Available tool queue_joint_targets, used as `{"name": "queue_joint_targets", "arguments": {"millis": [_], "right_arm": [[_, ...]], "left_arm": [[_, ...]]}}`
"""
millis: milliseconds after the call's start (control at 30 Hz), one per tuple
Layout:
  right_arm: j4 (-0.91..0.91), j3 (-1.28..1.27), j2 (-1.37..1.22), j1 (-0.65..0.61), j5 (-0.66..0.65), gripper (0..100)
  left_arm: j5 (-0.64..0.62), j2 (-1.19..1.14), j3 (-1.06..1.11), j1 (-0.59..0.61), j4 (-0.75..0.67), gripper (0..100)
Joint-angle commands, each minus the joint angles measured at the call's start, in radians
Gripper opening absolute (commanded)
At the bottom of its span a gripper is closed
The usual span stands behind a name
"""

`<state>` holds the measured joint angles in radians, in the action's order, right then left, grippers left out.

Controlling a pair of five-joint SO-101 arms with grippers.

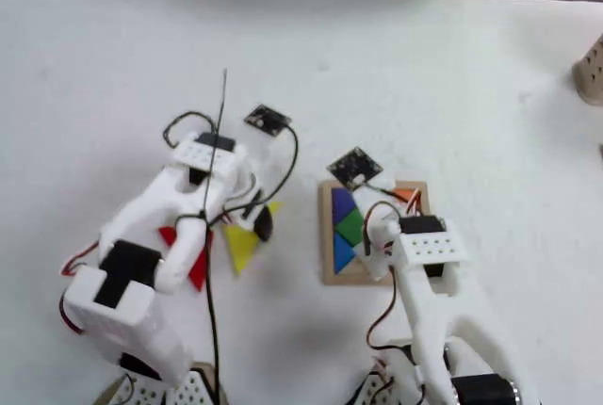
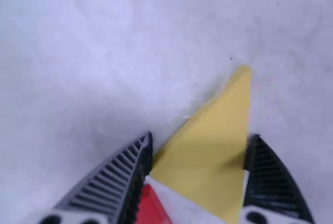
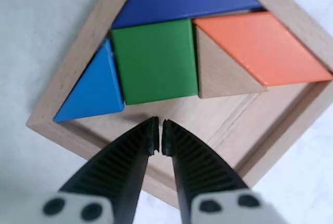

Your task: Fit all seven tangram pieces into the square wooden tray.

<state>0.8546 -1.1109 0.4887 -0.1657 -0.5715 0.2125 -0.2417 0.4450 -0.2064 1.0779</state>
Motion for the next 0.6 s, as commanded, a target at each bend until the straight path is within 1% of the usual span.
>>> {"name": "queue_joint_targets", "arguments": {"millis": [0, 433, 567], "right_arm": [[-0.016, 0.003, 0.031, -0.008, -0.011, 1.8], [-0.016, 0.003, 0.031, -0.008, -0.014, 1.8], [-0.018, 0.003, 0.031, -0.008, -0.014, 1.8]], "left_arm": [[0.009, -0.012, 0.014, -0.019, 0.008, 27], [0.002, -0.008, 0.014, -0.015, 0.015, 27], [0.002, 0.022, -0.006, -0.01, 0.077, 27]]}}
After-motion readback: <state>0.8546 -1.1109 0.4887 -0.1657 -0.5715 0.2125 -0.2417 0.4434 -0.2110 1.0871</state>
